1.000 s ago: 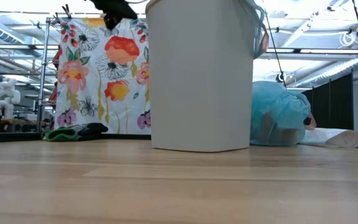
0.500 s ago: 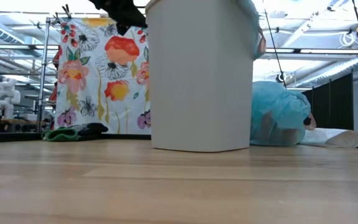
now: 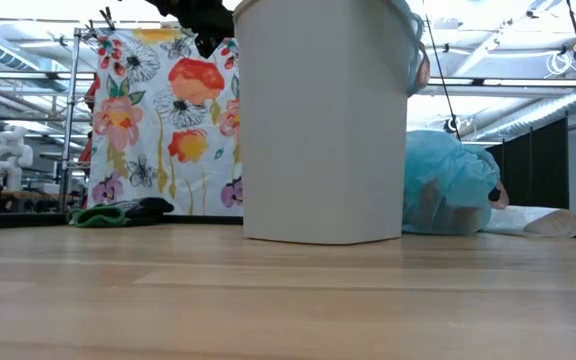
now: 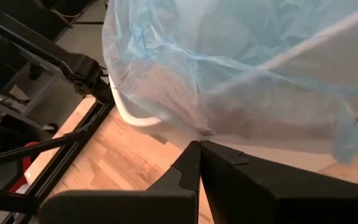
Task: Place trash/remove bag and relplace
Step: Insert the new blue trash bag into the trash bin
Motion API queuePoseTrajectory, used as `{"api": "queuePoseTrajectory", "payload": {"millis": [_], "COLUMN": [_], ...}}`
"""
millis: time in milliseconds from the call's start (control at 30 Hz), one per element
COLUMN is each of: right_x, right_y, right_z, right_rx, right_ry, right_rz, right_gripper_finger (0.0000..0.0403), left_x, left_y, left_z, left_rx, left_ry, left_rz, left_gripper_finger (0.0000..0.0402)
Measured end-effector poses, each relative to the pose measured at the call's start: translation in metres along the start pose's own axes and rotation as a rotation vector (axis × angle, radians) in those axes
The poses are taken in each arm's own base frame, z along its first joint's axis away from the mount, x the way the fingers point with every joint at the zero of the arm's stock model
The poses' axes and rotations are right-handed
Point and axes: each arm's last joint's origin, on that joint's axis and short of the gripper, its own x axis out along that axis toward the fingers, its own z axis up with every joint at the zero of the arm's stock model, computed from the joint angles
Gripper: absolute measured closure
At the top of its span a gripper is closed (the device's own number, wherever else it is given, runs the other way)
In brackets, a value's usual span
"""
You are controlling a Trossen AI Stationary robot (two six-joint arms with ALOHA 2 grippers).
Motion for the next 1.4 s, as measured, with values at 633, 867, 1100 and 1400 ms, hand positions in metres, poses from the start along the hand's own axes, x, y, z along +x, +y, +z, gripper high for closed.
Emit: {"api": "queuePoseTrajectory", "payload": {"millis": [633, 867, 1100, 1400], "right_x": [-0.009, -0.022, -0.020, -0.033], "right_y": [0.007, 0.024, 0.034, 0.061], "right_z": [-0.007, -0.011, 0.006, 0.059], "right_rx": [0.012, -0.042, -0.115, -0.260], "right_ry": [0.030, -0.027, -0.076, -0.183], "right_rz": [0.070, 0.209, 0.239, 0.264], "right_gripper_finger": [0.0403, 0.0403, 0.0403, 0.0403], "left_x": [0.002, -0.019, -0.037, -0.043], "left_y": [-0.020, -0.027, -0.033, -0.034], "left_z": [-0.012, -0.010, -0.008, -0.016], "left_rx": [-0.035, -0.004, 0.041, 0.021], "left_ry": [0.131, 0.099, 0.056, 0.127], "left_rz": [-0.117, -0.058, 0.021, 0.096], "left_gripper_finger": [0.0401, 0.0401, 0.0401, 0.0401]}}
